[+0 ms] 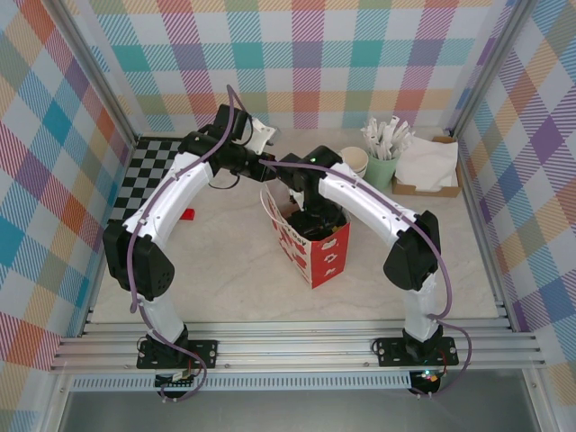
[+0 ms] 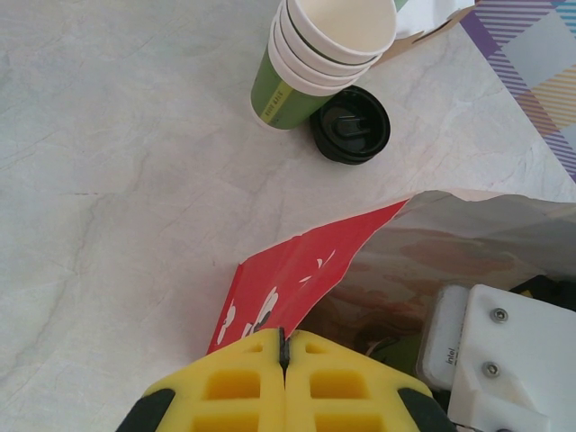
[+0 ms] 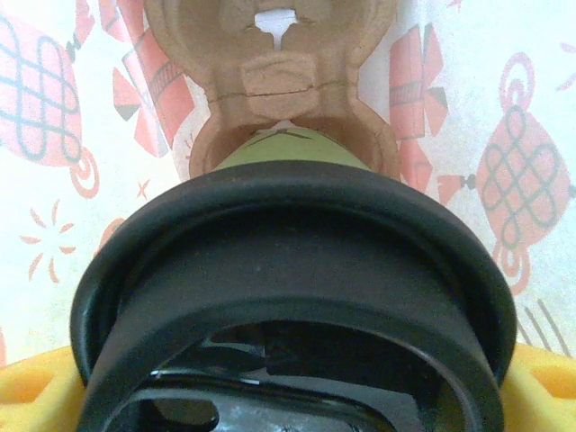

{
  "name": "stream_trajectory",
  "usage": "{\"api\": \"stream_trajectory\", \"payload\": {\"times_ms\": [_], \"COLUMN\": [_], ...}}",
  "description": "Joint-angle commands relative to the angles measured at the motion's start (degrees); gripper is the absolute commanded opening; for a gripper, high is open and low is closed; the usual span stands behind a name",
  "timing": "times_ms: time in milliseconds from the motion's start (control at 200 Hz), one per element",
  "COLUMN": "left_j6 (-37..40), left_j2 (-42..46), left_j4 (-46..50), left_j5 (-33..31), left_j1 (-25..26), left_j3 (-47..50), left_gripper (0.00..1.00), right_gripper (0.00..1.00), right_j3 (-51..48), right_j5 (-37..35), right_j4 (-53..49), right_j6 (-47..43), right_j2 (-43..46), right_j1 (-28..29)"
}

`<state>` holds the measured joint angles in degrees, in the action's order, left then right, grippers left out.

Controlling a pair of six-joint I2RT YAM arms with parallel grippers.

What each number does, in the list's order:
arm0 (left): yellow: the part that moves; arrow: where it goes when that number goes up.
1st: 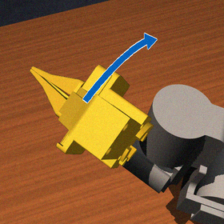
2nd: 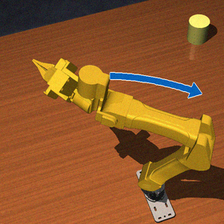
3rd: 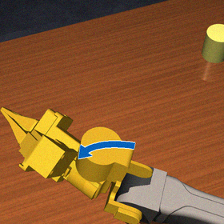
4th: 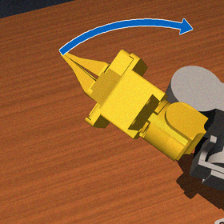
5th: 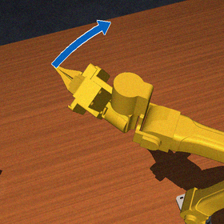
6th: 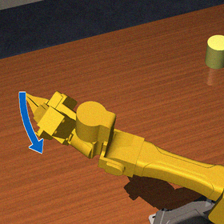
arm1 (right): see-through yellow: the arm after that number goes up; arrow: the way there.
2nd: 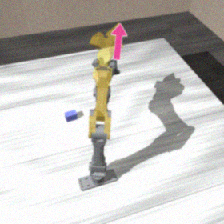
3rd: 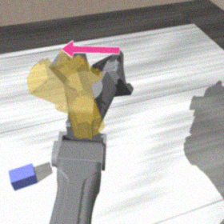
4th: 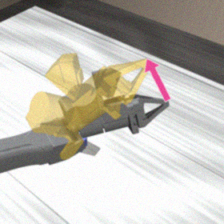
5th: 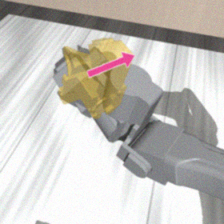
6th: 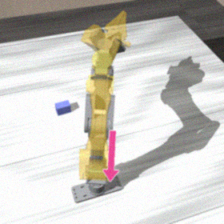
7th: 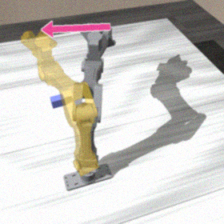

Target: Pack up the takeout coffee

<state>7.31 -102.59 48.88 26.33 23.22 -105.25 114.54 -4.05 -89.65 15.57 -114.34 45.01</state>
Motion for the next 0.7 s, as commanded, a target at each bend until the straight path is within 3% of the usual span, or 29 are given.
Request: {"api": "stream_trajectory", "payload": {"times_ms": [0, 695], "left_j6": [0.7, 0.5], "left_j2": [1.5, 1.5], "left_j4": [0.0, -0.1], "left_j5": [-0.1, 0.2], "left_j1": [0.2, 0.2], "left_j3": [0.3, 0.6], "left_gripper": [0.00, 0.00], "right_gripper": [0.39, 0.38], "right_j3": [-1.4, -6.3], "right_j5": [-0.7, -0.9], "right_j4": [1.2, 5.6], "right_j6": [-0.4, -0.5], "right_j2": [1.2, 2.2], "right_j1": [-0.3, -0.5]}}
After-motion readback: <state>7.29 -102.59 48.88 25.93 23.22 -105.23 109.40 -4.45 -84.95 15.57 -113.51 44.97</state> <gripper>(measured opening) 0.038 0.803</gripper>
